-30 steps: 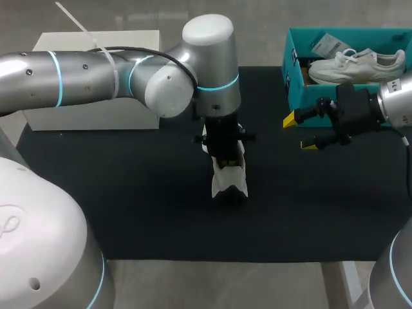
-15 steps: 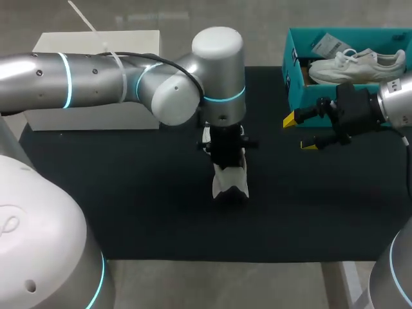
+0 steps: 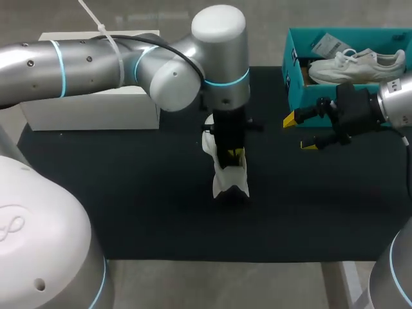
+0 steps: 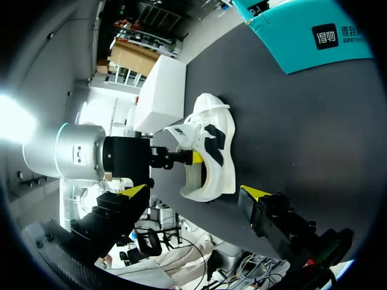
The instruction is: Take the shoe out of the shoebox, open the shoe tongue, remove and reinsert the insole, then place the shoe into the shoebox
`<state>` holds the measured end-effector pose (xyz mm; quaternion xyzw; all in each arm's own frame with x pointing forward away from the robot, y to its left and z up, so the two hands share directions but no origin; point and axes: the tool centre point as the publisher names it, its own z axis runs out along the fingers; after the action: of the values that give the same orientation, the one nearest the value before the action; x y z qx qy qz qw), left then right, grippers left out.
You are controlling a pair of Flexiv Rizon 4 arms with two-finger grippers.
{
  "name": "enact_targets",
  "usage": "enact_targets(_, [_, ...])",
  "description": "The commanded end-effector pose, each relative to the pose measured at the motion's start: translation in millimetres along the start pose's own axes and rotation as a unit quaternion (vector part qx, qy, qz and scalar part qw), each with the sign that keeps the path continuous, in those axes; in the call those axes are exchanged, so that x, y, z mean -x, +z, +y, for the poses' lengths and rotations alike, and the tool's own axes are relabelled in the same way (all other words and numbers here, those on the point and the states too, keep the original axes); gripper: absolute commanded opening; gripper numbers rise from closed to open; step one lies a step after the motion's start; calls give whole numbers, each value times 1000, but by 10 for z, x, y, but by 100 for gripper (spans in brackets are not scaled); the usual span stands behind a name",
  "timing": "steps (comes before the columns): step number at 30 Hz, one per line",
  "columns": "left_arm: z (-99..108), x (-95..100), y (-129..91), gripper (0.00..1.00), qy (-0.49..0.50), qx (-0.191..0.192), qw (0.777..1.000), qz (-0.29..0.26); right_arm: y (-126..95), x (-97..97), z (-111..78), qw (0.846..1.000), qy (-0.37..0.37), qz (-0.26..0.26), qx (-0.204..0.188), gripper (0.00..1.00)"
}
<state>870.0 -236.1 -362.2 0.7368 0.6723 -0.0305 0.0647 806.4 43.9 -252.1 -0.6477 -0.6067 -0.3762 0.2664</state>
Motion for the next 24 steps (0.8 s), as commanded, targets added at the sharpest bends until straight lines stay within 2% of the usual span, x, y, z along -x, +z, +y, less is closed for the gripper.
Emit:
enact_targets(1, [-15, -21, 33, 0, 3, 15, 1000, 9, 6, -8, -6, 1000, 1, -2, 1, 100])
enact_targets(6, [-17, -45, 50, 2, 0, 13, 1000, 14, 6, -8, -6, 1000, 1, -2, 1, 100])
enact_targets(8, [-35, -48, 36, 11, 1, 13, 1000, 13, 6, -8, -6, 1000, 1, -2, 1, 100])
enact_targets(9, [-39, -49, 31, 20, 2, 13, 1000, 13, 6, -8, -6, 1000, 1, -2, 1, 100])
enact_targets(10, [-39, -52, 28, 33, 3, 13, 1000, 14, 6, -8, -6, 1000, 1, -2, 1, 100])
enact_targets(12, [-1, -67, 27, 45, -1, 17, 1000, 15, 6, -8, -6, 1000, 1, -2, 1, 100])
enact_targets(19, [58, -130, 19, 51, -9, 24, 999, 20, 6, -8, -6, 1000, 1, -2, 1, 100])
enact_targets(22, [52, -158, -18, 90, -10, 27, 999, 20, 6, -8, -6, 1000, 1, -2, 1, 100])
enact_targets(24, [49, -170, -38, 100, -11, 28, 999, 18, 6, -8, -6, 1000, 1, -2, 1, 100])
